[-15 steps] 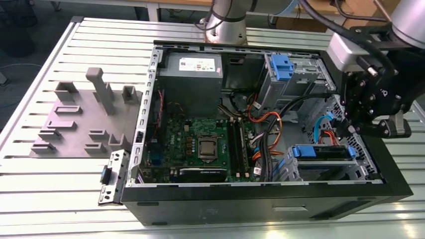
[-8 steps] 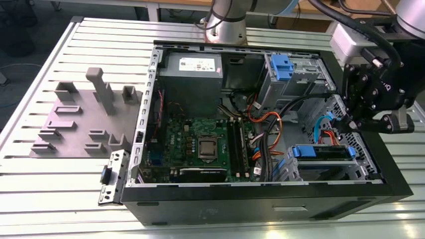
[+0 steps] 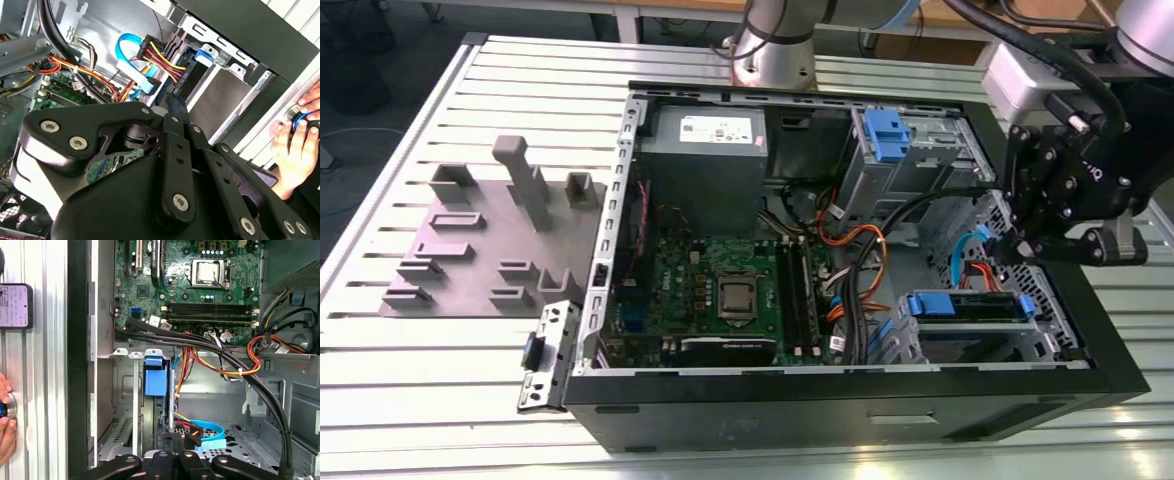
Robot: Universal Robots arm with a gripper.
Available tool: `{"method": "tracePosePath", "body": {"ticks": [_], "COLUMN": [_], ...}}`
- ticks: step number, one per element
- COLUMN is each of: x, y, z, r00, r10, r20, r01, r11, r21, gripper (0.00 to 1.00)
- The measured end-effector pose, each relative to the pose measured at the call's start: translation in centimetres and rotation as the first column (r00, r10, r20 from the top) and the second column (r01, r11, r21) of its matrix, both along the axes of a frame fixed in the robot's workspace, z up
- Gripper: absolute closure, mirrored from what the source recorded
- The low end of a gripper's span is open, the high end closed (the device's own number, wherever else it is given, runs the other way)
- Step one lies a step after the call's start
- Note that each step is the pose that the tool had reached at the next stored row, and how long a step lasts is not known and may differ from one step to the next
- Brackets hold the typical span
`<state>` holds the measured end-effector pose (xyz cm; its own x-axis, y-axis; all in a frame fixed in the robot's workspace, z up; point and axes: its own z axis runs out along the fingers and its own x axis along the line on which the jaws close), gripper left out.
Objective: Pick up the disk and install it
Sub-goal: 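Insert the second disk wire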
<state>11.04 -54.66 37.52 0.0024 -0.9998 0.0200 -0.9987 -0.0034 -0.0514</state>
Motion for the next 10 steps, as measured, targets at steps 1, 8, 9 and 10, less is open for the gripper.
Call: {"method": "tracePosePath", "body": {"ticks": [1, 8, 9, 10], "x": [0.00, -0.01, -0.01, 0.00], "y": [0.13, 0.99, 1.09, 1.20], "z": [0.00, 0.00, 0.00, 0.00], "r00": [1.0000, 1.0000, 1.0000, 1.0000], "r10": [0.000, 0.000, 0.000, 0.000], "r20": [0.0000, -0.0049, -0.0070, -0.0096], "r01": [0.000, 0.000, 0.000, 0.000], "r11": [1.0000, 1.0000, 1.0000, 1.0000], "r21": [-0.0001, -0.0007, -0.0018, -0.0027], "gripper": [0.89, 0.89, 0.89, 0.89]}}
